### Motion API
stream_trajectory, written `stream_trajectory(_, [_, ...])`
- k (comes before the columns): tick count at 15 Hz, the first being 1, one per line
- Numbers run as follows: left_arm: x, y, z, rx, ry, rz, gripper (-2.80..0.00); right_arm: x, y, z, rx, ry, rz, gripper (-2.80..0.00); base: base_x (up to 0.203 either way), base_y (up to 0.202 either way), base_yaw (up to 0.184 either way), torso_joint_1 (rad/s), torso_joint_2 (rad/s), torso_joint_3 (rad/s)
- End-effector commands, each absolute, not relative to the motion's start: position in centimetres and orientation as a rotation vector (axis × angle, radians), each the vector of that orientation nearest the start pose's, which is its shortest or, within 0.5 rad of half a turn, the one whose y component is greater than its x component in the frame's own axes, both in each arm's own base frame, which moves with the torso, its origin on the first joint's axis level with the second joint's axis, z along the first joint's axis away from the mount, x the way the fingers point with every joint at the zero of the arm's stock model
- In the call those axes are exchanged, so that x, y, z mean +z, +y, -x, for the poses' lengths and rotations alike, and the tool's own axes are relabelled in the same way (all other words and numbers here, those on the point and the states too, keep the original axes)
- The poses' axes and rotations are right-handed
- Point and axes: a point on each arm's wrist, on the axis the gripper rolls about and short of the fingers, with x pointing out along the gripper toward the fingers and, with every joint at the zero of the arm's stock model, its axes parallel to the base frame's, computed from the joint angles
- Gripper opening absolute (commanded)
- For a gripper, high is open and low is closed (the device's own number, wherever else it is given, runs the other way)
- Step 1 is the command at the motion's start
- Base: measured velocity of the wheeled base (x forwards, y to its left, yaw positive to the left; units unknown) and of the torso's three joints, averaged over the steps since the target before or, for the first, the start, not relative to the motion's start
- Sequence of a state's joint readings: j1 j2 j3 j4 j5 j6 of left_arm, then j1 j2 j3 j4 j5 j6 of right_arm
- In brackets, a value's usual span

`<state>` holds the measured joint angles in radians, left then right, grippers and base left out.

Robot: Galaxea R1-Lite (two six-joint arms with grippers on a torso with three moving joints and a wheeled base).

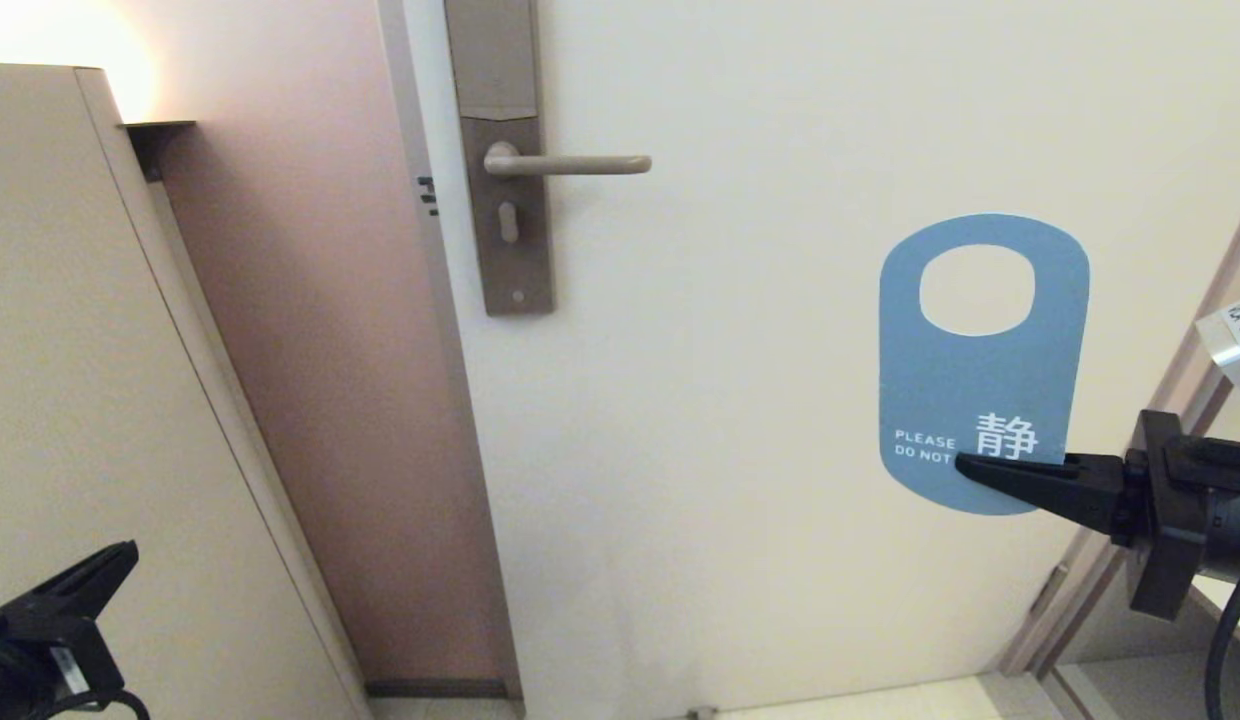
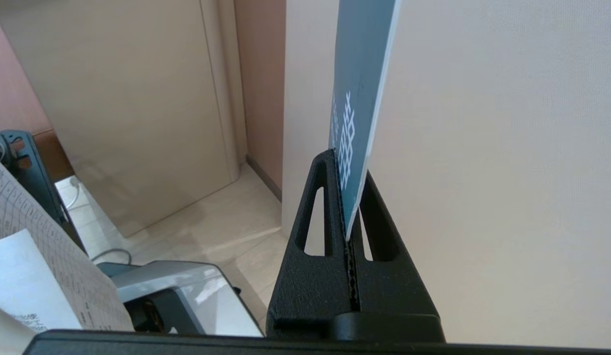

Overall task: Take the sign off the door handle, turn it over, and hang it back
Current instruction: Hang the sign back with the other side facing out

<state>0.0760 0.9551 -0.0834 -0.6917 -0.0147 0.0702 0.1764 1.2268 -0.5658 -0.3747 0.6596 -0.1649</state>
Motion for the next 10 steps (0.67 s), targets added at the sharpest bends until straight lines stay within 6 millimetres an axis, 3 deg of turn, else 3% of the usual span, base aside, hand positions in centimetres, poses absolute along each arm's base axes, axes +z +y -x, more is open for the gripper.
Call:
stream_trajectory(1, [13.5, 0.6, -8.1, 0.063, 0.15, -0.064, -2.8, 20.8, 4.4, -17.3, 0.849, 0.212, 0.084, -2.8, 0.0, 0.0, 0.0, 0.0, 0.0, 0.0])
stream_trajectory(5, [12.7, 0.5, -5.5, 0.105, 0.12, -0.065, -2.8, 20.9, 4.2, -17.3, 0.841, 0.209, 0.084, -2.8, 0.0, 0.0, 0.0, 0.0, 0.0, 0.0])
stream_trajectory(10, [10.9, 0.1, -0.5, 0.107, 0.014, -0.078, -2.8, 20.9, 3.8, -17.4, 0.817, 0.208, 0.083, -2.8, 0.0, 0.0, 0.0, 0.0, 0.0, 0.0])
